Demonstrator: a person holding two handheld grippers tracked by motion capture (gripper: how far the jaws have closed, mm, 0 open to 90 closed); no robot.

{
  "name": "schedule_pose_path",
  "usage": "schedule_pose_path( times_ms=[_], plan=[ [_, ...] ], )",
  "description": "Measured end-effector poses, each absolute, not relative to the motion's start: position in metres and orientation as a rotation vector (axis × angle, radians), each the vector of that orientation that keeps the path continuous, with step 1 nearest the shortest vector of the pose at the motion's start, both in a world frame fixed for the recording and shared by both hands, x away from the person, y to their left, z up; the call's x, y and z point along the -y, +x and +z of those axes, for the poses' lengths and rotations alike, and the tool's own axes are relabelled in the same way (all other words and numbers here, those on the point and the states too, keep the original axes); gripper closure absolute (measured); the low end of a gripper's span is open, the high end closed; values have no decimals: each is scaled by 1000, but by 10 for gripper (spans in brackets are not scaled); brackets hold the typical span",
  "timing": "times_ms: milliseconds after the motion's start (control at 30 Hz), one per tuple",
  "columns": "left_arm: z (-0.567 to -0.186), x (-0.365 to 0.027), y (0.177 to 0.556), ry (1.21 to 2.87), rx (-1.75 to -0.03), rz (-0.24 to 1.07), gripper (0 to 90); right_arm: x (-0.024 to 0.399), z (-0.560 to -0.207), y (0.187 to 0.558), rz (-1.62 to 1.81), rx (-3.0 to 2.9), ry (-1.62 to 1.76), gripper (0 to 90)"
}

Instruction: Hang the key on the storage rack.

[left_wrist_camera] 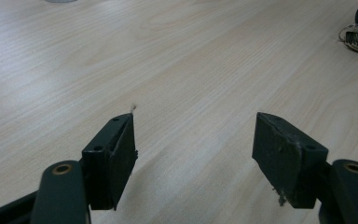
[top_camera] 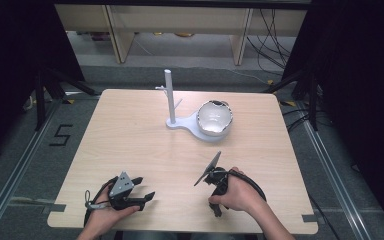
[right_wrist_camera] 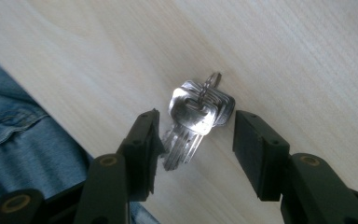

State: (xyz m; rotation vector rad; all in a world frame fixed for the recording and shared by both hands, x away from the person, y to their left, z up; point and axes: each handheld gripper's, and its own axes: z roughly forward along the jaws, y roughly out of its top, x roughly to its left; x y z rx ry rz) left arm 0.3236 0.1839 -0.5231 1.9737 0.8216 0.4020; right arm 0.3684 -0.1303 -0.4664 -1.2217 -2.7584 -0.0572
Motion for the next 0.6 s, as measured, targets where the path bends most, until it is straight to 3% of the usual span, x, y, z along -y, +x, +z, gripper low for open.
schedule_pose_path(
  times_ms=[400, 500, 600],
  plan=[
    [-523, -185, 324, 1984, -819, 406, 294, 121, -475, 366, 39, 2775, -1254, 554],
    [-523, -185, 324, 1986, -824, 410, 294, 120, -474, 365, 64, 2800, -1232, 652],
    [-523, -186, 324, 1989, -825, 411, 294, 124, -474, 366, 54, 2789, -1202, 675]
  ],
)
